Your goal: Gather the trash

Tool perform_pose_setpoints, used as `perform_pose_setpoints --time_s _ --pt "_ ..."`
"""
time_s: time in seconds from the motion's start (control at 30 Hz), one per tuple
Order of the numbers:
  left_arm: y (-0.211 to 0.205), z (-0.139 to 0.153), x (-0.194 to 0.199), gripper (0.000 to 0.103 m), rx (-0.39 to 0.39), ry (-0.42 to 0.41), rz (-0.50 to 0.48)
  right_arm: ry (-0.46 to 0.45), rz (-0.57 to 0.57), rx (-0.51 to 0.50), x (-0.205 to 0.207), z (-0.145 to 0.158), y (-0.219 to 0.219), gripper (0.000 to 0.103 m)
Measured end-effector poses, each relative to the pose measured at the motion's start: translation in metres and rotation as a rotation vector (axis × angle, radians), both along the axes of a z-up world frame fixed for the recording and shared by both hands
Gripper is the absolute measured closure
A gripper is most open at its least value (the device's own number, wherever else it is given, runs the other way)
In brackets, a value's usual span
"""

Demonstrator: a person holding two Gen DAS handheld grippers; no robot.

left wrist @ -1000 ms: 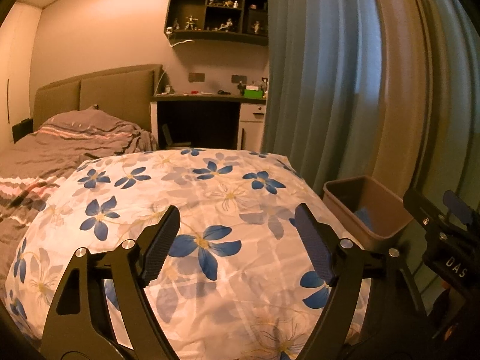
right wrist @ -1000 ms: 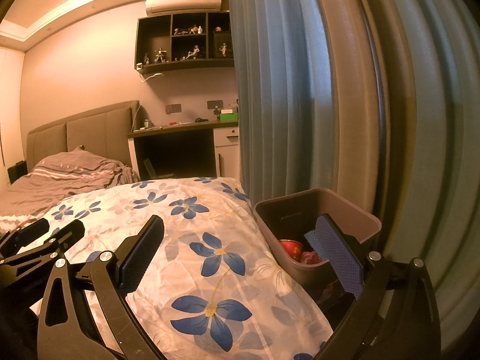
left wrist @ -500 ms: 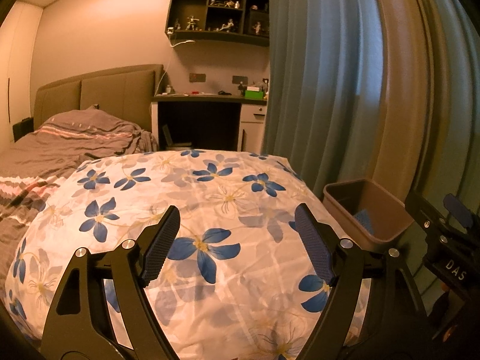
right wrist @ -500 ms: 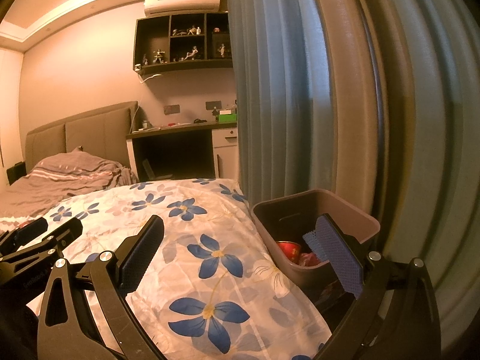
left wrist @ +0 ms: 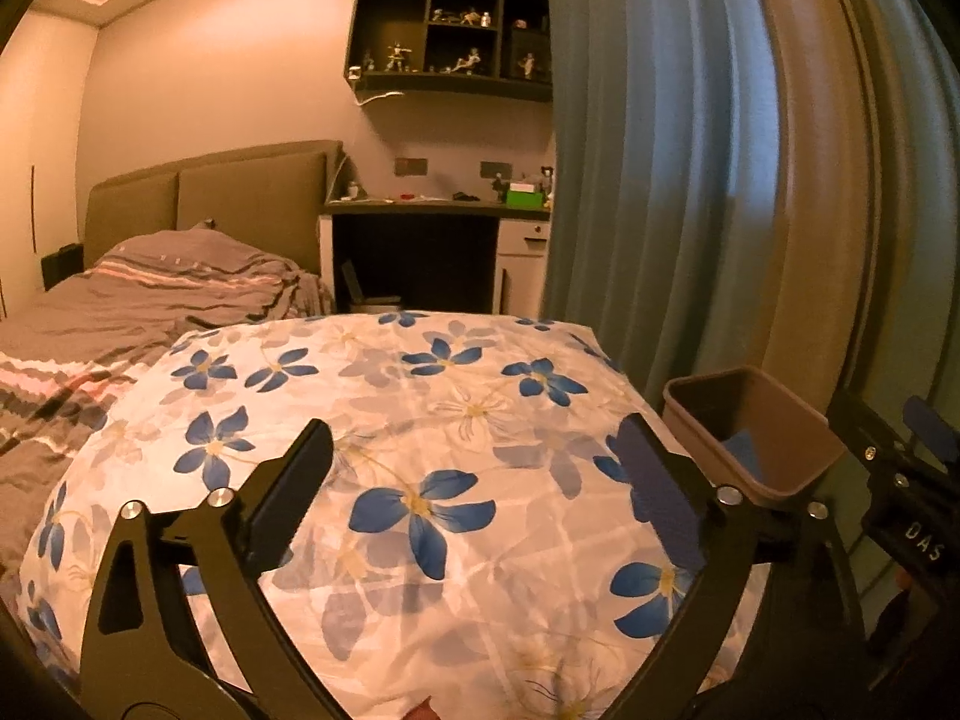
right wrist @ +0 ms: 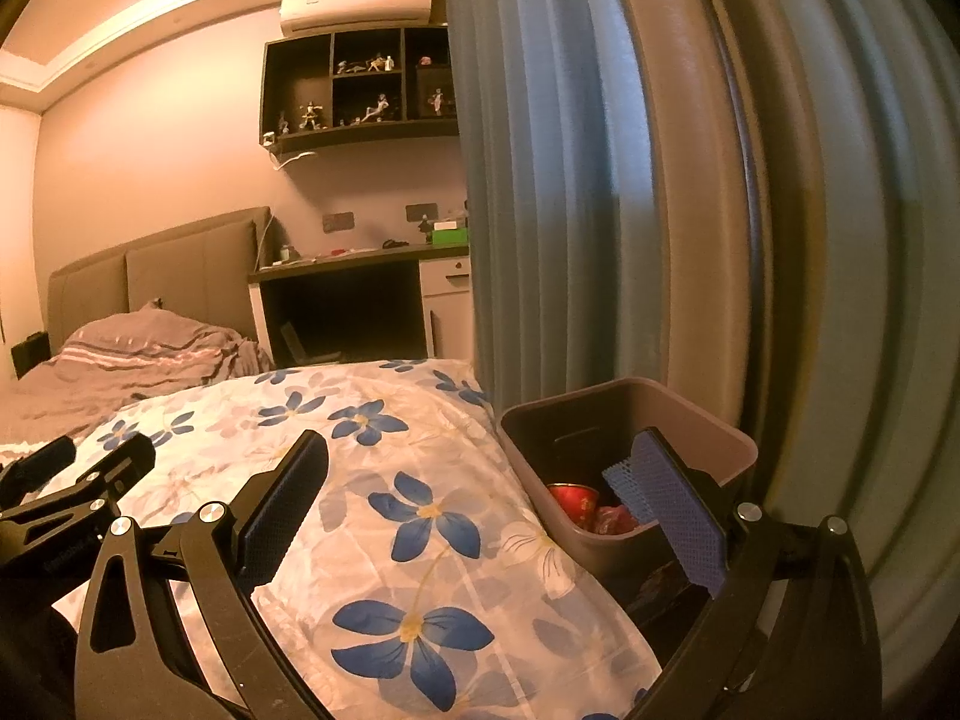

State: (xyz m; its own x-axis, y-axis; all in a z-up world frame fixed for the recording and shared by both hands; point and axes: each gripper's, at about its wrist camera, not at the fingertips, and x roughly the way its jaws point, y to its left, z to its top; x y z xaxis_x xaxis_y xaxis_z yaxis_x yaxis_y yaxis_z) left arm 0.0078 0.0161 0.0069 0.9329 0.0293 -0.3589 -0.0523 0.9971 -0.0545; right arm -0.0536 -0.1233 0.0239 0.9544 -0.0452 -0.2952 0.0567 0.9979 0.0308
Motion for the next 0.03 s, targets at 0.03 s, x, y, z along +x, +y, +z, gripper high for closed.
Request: perform_pose_setpoints --time_s 0.03 --pt "0.0004 0.0 0.0 0.006 0.001 0.0 0.004 0.0 -0.001 0.003 -0.0011 -0.0003 0.0005 0.006"
